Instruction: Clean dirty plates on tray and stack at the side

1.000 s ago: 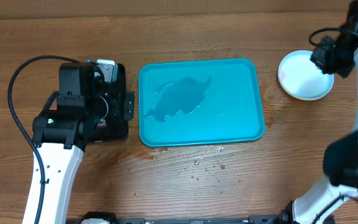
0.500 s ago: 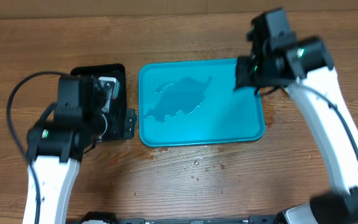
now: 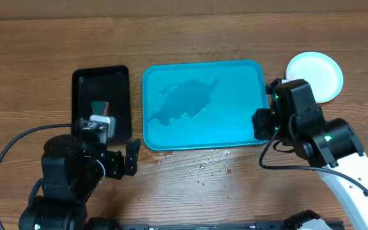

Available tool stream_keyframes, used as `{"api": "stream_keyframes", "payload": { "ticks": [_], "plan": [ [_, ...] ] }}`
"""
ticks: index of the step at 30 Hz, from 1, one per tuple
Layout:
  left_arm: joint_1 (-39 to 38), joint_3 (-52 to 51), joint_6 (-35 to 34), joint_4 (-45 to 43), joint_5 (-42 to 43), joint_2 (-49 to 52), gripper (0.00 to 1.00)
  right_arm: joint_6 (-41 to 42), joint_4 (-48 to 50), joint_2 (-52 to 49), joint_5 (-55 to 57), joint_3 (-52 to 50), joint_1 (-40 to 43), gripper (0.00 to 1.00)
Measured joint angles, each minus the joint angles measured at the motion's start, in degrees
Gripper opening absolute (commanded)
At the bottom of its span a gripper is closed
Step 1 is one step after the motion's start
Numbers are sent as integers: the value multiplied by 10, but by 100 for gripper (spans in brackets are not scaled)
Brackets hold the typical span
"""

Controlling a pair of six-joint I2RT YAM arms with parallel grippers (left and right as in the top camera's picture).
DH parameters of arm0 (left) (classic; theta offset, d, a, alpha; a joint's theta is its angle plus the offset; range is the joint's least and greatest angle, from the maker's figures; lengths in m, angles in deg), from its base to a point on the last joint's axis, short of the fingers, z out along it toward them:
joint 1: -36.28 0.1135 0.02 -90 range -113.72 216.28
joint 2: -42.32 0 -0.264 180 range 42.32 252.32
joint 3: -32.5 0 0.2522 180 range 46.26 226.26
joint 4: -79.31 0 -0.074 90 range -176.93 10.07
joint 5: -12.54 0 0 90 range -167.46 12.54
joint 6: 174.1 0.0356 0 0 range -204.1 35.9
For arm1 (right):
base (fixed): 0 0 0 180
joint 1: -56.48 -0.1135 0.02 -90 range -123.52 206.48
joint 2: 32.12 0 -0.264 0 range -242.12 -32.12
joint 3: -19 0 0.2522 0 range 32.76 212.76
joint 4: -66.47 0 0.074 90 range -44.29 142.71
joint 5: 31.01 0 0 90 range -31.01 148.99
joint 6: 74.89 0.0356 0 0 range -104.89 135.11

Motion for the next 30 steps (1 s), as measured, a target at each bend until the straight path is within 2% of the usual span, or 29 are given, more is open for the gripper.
{"api": "stream_keyframes", "payload": {
  "ticks": [4, 11, 30],
  "plan": [
    [0, 0, -28, -33, 0, 3, 100, -2, 1, 0, 0, 0, 0, 100],
    [0, 0, -45, -28, 12, 26, 100, -2, 2, 0, 0, 0, 0, 100],
    [-1, 0, -50, -26, 15, 79, 100, -2, 2, 0, 0, 0, 0, 100]
  ]
}}
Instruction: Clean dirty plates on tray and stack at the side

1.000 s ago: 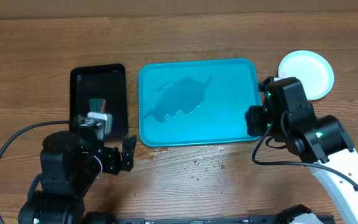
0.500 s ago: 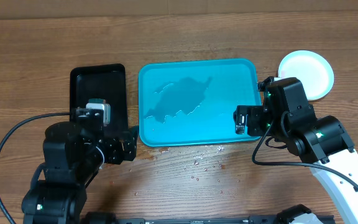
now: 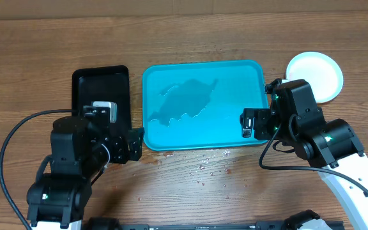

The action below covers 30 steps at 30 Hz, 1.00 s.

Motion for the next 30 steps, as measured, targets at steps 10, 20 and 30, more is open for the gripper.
{"api": "stream_keyframes", "payload": {
  "ticks": [10, 20, 30],
  "plan": [
    [0, -3, 0, 0, 0, -94, 100, 0, 0, 0, 0, 0, 0, 100],
    [4, -12, 18, 27, -16, -244, 100, 0, 0, 0, 0, 0, 0, 100],
    [49, -259, 63, -235, -32, -376, 100, 0, 0, 0, 0, 0, 0, 100]
  ]
}}
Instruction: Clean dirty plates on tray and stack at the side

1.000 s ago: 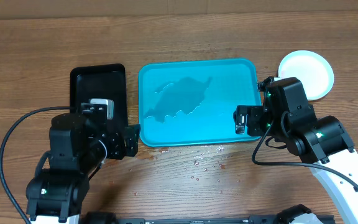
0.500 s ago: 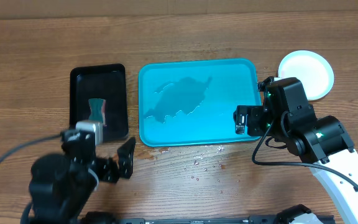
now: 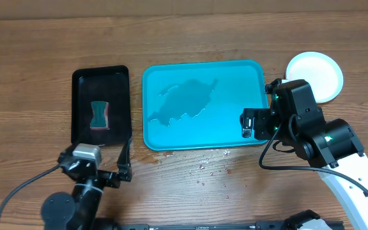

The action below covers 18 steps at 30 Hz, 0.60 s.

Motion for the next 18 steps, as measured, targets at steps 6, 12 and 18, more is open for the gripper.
{"api": "stream_keyframes", "payload": {
  "ticks": [6, 12, 18],
  "plan": [
    [1, -147, 1, -96, 10, -59, 100, 0, 0, 0, 0, 0, 0, 100],
    [1, -232, -22, -143, 14, -80, 100, 0, 0, 0, 0, 0, 0, 100],
    [1, -239, -37, -154, 14, -82, 100, 0, 0, 0, 0, 0, 0, 100]
  ]
}}
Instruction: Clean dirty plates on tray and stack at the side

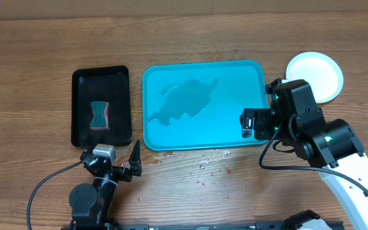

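Observation:
A stack of white plates [317, 75] sits on the table, right of the blue tray [171, 137]. No plate lies on the tray, which holds only a film of water [185, 99]. The sponge [99, 115] lies in the black tray [82, 80] at the left. My left gripper [131, 165] hangs low over the wood, just below the black tray's near right corner, open and holding nothing. My right gripper [253, 124] is at the blue tray's right rim; one finger shows left of the wrist, and it looks open and empty.
Water droplets [209, 167] are scattered on the wood in front of the blue tray. The left arm's black cable [43, 185] loops along the near left. The right arm's white link [356, 185] fills the near right corner.
My left arm has shifted a little to the right and closer to the tray's near left corner. The right arm, plates, sponge and trays are unchanged.
At first my left arm stood over the black tray, partly hiding the sponge, and the right gripper was tucked under its wrist. Then a right finger showed over the blue tray's rim. Later the left arm was back near the table edge, uncovering the sponge.

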Available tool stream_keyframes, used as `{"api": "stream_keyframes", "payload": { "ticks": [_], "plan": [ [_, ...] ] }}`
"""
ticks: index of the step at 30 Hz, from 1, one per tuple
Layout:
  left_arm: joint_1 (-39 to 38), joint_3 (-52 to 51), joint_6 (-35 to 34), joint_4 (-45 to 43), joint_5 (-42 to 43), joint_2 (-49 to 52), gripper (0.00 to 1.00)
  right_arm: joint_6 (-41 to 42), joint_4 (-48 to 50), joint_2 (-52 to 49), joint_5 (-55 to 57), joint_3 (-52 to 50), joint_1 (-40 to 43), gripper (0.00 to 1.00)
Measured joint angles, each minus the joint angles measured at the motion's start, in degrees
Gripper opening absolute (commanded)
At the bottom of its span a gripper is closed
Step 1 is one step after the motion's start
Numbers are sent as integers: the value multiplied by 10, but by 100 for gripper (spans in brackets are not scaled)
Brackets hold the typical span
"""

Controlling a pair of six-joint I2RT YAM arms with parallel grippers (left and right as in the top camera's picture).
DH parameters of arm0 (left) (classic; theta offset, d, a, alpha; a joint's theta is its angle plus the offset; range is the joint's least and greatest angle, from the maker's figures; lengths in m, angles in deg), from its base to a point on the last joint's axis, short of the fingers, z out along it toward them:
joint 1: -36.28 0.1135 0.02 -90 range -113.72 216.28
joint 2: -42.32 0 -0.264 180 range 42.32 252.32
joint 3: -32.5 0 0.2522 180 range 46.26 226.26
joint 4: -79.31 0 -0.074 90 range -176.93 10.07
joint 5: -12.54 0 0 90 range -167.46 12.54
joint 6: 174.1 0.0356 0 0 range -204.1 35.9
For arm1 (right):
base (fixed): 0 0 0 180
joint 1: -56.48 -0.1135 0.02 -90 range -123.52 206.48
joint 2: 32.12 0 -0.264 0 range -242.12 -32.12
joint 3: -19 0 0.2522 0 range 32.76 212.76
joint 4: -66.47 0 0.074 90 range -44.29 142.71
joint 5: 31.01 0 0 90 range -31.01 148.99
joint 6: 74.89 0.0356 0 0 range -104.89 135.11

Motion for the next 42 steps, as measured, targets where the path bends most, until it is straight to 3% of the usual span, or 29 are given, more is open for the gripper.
{"api": "stream_keyframes", "payload": {
  "ticks": [33, 37, 42],
  "plan": [
    [0, -1, -9, 0, 0, 0, 100, -1, 7, 3, 10, 0, 0, 100],
    [0, -1, -9, -1, 0, 0, 100, -12, 96, 38, 32, -27, 0, 100],
    [0, -2, -9, -2, 0, 0, 100, -38, 285, 145, 46, -152, 0, 100]
  ]
}}
